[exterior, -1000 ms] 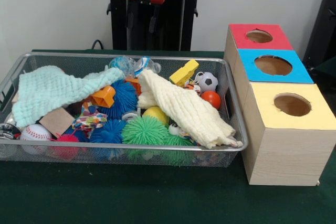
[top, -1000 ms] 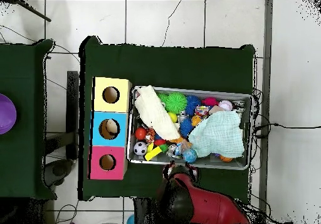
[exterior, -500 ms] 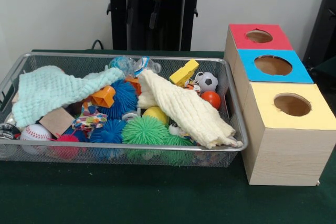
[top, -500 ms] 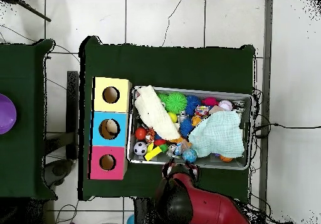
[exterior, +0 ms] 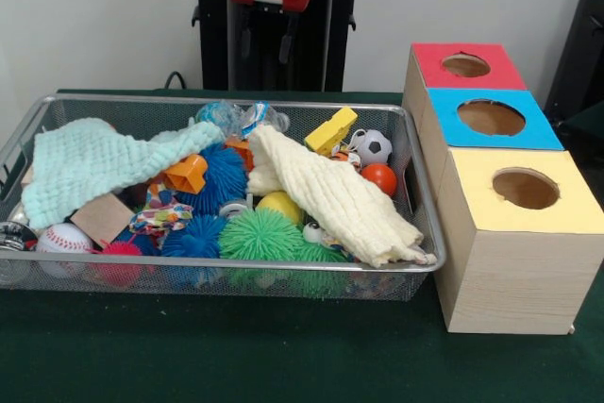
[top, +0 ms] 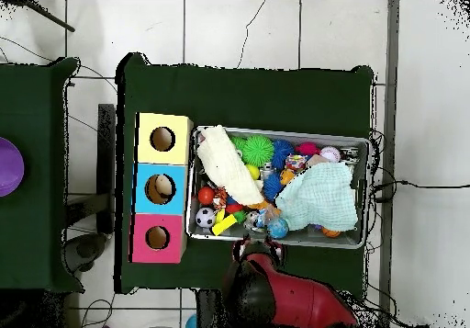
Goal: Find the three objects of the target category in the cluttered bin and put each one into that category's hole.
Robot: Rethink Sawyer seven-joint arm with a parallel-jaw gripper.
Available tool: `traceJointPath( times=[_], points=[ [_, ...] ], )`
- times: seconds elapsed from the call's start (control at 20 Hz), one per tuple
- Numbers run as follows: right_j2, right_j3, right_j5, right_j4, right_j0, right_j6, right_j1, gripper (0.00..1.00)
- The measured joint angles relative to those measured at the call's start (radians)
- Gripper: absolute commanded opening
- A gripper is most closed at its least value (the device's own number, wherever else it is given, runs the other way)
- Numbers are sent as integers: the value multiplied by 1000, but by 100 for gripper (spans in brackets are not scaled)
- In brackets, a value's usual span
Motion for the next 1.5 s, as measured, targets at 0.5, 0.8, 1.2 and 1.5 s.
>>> traceJointPath(
  times=[0.5, 0.8, 1.2, 1.5],
  points=[
    [1, 0, -68, 0, -3, 0, 84, 100],
    [1, -1, -73, 0, -21, 0, 106, 100],
    [1, -1, -73, 1, -45, 0, 121, 100],
    [1, -1, -73, 1, -49, 0, 121, 100]
  ],
)
